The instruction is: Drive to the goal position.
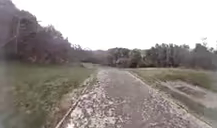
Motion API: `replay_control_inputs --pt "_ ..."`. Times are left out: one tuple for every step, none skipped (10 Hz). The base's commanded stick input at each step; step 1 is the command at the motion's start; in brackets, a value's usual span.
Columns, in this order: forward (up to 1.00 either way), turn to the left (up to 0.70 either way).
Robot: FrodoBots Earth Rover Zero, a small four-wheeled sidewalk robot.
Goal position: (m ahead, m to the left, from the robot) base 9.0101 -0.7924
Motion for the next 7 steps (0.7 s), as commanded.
replay_control_inputs --pt "0.85 0.00" --pt "0.85 0.00" --pt "0.85 0.00" --pt "0.85 0.00" --pt "0.85 0.00" --pt "0.85 0.00" --pt "0.85 0.00"
